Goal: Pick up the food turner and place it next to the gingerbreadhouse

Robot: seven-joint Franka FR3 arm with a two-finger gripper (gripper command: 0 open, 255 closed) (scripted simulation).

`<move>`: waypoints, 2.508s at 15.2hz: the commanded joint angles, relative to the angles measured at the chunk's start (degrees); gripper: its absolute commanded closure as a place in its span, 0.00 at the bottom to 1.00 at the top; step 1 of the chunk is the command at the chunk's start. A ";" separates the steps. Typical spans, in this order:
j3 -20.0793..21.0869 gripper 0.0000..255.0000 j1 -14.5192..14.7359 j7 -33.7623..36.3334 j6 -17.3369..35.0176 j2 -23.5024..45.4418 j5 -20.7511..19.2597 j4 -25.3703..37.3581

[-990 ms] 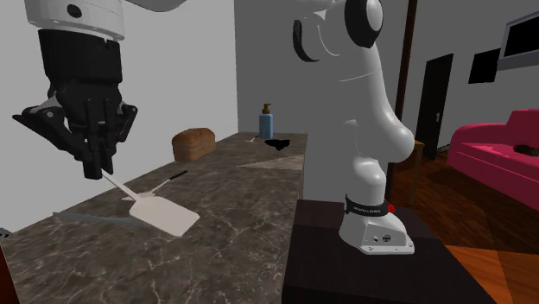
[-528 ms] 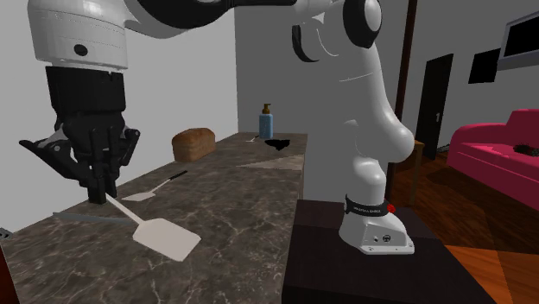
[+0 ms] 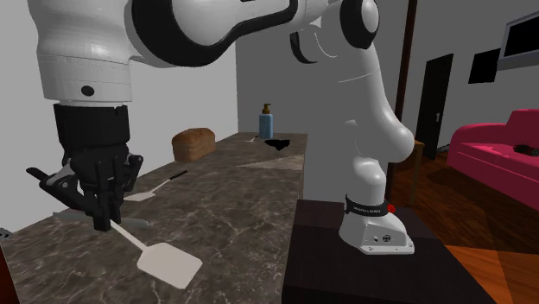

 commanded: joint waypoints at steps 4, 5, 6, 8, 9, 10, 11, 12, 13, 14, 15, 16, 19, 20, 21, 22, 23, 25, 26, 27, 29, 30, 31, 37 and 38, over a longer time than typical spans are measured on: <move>-0.23 1.00 0.06 0.63 3.55 0.96 -0.63 -2.66; -0.29 1.00 0.08 0.75 4.22 1.19 -0.77 -3.11; -0.35 1.00 0.10 0.87 4.88 1.44 -0.92 -3.55; -0.48 1.00 0.15 1.13 6.19 1.97 -1.24 -4.38; -0.55 1.00 0.18 1.26 6.83 2.25 -1.40 -4.78; -0.62 1.00 0.21 1.39 7.48 2.54 -1.57 -5.16; -0.70 1.00 0.25 1.53 8.12 2.84 -1.75 -5.53; -0.78 1.00 0.29 1.67 8.75 3.15 -1.93 -5.88; -0.87 1.00 0.33 1.81 9.38 3.47 -2.12 -6.22; -0.95 1.00 0.38 1.95 10.01 3.80 -2.31 -6.54; -1.05 1.00 0.43 2.10 10.63 4.14 -2.50 -6.85; -1.16 1.00 0.50 2.28 11.37 4.56 -2.75 -7.21; -1.16 1.00 0.50 2.28 11.37 4.56 -2.75 -7.21; -1.16 1.00 0.50 2.28 11.37 4.56 -2.75 -7.21; -1.16 1.00 0.50 2.28 11.37 4.56 -2.75 -7.21; -1.16 1.00 0.50 2.28 11.37 4.56 -2.75 -7.21; -1.16 1.00 0.50 2.28 11.37 4.56 -2.75 -7.21; -1.16 0.00 0.50 2.28 11.36 4.55 -2.74 -7.20; -1.16 0.00 0.50 2.28 11.36 4.55 -2.74 -7.20; -1.16 0.00 0.50 2.28 11.36 4.55 -2.74 -7.20; -1.16 0.00 0.50 2.28 11.36 4.55 -2.74 -7.20; -1.16 0.00 0.50 2.28 11.36 4.55 -2.74 -7.20; -0.90 0.00 0.38 1.97 9.88 3.60 -2.23 -6.61; -0.28 0.00 0.14 1.15 5.57 1.22 -0.94 -4.48; -0.28 0.00 0.14 1.15 5.57 1.22 -0.94 -4.48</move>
